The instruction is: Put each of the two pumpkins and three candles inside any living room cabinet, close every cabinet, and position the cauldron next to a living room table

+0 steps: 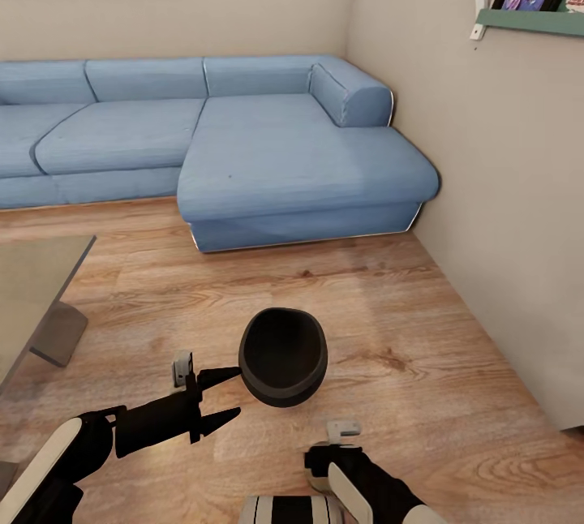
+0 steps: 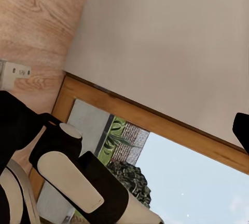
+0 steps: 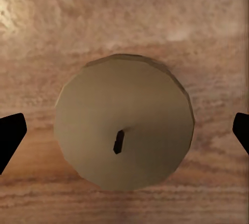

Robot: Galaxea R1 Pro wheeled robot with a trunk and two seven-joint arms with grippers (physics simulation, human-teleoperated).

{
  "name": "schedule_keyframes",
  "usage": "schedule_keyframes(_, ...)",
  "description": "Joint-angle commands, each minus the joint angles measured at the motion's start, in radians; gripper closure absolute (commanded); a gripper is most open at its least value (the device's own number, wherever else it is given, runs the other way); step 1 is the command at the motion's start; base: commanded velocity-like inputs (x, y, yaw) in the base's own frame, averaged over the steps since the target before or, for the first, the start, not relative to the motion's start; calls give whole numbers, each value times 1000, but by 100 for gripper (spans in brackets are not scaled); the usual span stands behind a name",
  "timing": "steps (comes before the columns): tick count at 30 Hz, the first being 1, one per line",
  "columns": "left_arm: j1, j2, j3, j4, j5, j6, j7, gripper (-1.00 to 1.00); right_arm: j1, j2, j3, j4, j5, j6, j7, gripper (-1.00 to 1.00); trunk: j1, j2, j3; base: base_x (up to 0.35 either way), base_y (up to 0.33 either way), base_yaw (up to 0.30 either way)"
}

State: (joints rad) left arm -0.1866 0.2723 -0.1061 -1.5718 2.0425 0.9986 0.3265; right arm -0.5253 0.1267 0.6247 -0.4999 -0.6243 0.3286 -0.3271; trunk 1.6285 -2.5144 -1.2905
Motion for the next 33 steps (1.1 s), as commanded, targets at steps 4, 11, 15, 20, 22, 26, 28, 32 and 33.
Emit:
schedule_keyframes(4,-1,0,0,-1,10,0,9,-100,-1,-3,7,-2,-10,-6,-9,-100,0,0,-1,0,0,0)
schedule_keyframes(11,-1,-1,-1,-1,10,0,9,-100,-1,-4,7,-2,-11,-12,-9,-100,0,0,-1,0,0,0)
schedule_keyframes(15,-1,-1,-1,-1,11,0,9,-100,-1,-4,7,-2,-11,-13,-9,-100,0,-1,-5,0,0,0)
schedule_keyframes(20,0,-1,-1,-1,11,0,9,-100,-1,-4,7,-2,-11,-14,-9,-100,3,-2,-24,0,0,0)
schedule_keyframes(22,0,0,-1,-1,10,0,9,-100,-1,-4,7,-2,-11,-15,-9,-100,3,-2,-32,0,0,0)
schedule_keyframes(26,0,0,-1,-1,11,0,9,-100,-1,-4,7,-2,-11,-16,-9,-100,4,-2,-36,0,0,0)
schedule_keyframes(28,0,0,-1,-1,11,0,9,-100,-1,-4,7,-2,-11,-16,-9,-100,4,-2,-36,0,0,0)
schedule_keyframes(32,-1,-1,-1,-1,10,0,9,-100,-1,-4,7,-2,-11,-16,-9,-100,4,-2,-36,0,0,0)
schedule_keyframes(33,-1,-1,-1,-1,10,0,9,-100,-1,-4,7,-2,-11,-16,-9,-100,4,-2,-36,0,0,0)
